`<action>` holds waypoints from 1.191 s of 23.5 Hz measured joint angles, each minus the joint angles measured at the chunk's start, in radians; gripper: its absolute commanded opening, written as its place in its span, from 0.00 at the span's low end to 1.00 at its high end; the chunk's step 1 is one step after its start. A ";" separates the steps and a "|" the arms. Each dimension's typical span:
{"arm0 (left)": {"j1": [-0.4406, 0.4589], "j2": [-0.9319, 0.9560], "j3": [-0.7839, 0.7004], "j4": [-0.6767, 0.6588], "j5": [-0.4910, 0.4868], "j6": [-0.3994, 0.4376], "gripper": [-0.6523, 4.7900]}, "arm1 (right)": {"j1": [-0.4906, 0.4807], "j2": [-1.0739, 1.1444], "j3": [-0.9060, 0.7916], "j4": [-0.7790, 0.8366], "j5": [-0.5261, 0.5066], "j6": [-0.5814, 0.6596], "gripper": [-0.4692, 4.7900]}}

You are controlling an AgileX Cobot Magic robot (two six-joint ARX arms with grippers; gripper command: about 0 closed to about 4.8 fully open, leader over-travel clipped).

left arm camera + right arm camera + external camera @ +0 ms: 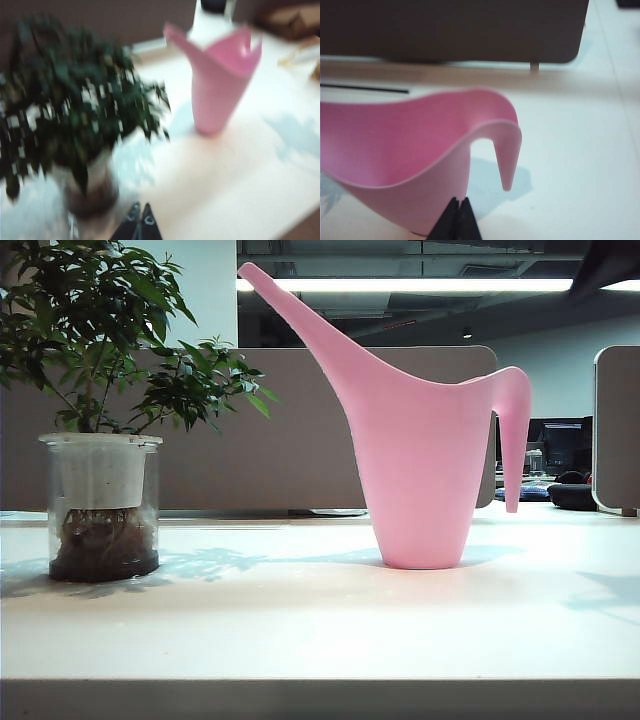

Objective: Pick up the watering can from the table, water the potted plant, and put the can back.

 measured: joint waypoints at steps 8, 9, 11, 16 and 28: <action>0.000 -0.066 -0.250 0.162 0.000 -0.001 0.11 | 0.011 -0.425 -0.100 -0.215 0.025 -0.001 0.09; -0.006 -0.128 -0.319 0.178 0.000 0.000 0.11 | 0.011 -0.515 -0.176 -0.230 0.024 -0.001 0.09; -0.007 -0.219 -0.392 0.193 0.001 0.000 0.11 | 0.011 -0.661 -0.296 -0.250 0.024 0.024 0.09; -0.006 -0.406 -0.592 0.303 -0.025 -0.101 0.11 | 0.011 -0.951 -0.449 -0.248 0.029 0.073 0.09; -0.005 -0.484 -0.982 0.705 -0.133 -0.072 0.11 | 0.011 -0.950 -0.822 -0.039 0.096 0.076 0.09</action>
